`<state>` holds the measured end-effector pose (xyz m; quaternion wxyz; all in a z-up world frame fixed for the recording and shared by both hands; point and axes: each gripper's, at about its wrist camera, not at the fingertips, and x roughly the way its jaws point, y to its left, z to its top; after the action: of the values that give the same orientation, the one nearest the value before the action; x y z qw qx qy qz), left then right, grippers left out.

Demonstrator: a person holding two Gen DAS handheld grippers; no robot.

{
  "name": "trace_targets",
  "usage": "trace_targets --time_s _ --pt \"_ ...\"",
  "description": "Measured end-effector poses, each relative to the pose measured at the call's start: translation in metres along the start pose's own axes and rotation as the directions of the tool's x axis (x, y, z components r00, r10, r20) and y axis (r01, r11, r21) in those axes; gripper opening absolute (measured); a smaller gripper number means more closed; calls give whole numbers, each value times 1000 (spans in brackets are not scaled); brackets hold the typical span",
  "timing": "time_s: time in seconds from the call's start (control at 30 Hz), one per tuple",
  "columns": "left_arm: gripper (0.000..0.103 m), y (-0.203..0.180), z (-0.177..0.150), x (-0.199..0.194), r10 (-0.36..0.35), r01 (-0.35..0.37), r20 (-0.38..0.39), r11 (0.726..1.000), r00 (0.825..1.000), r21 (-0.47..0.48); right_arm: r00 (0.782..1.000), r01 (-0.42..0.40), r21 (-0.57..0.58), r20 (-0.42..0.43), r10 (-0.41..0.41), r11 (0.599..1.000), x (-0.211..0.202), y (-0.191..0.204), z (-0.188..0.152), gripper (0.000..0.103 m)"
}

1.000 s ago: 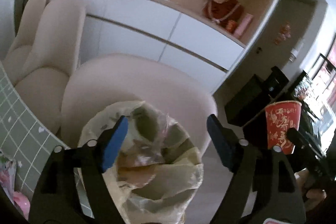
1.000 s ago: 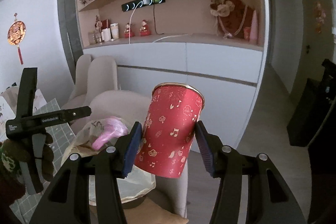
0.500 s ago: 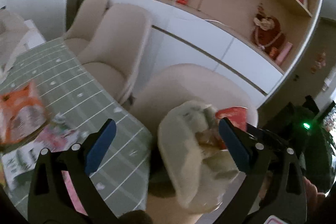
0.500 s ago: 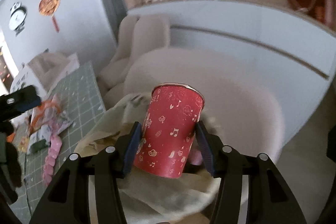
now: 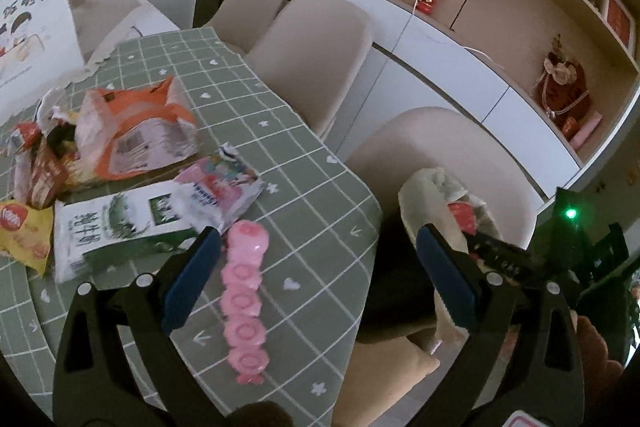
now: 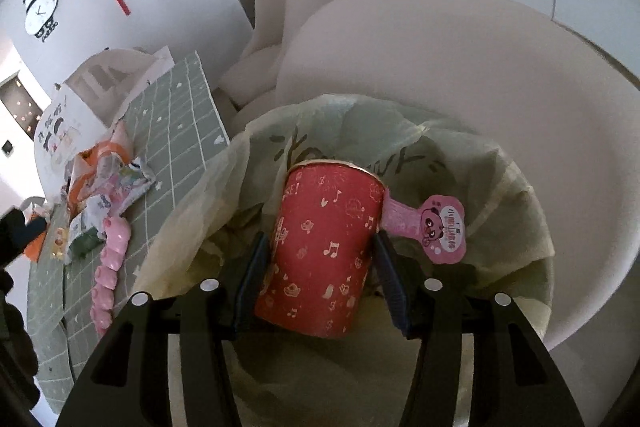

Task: Collect trash
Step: 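Carry the pink wrapper and red cup to the bin and release both, then move both open tools back over the snack pile on the table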

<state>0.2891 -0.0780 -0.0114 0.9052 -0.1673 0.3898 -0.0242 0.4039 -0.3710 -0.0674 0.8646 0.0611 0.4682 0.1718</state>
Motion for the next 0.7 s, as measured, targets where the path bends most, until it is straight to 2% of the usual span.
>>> trace_targets --time_s 0.13,0.27,0.37,0.5,0.63,0.7 --pt "94 12 -2 -13 -5 5 19 1000 1000 -4 992 100 8 82 -101 995 -22 9 -1 56" --pt "94 30 -3 -29 -42 42 35 999 999 -20 970 181 44 159 -186 983 -51 21 -8 56" --pt "94 53 -8 -49 -61 61 71 998 996 -3 963 177 67 196 -187 982 -72 38 -15 56" --pt "94 93 -11 -69 -50 49 31 999 998 22 959 189 40 208 -194 981 -90 77 -29 56" --pt "94 149 -18 -97 14 -16 41 999 999 46 944 216 20 252 -214 976 -105 130 -48 56" --pt "94 177 -22 -108 42 -44 36 998 998 41 946 196 26 257 -196 980 -108 151 -60 56"
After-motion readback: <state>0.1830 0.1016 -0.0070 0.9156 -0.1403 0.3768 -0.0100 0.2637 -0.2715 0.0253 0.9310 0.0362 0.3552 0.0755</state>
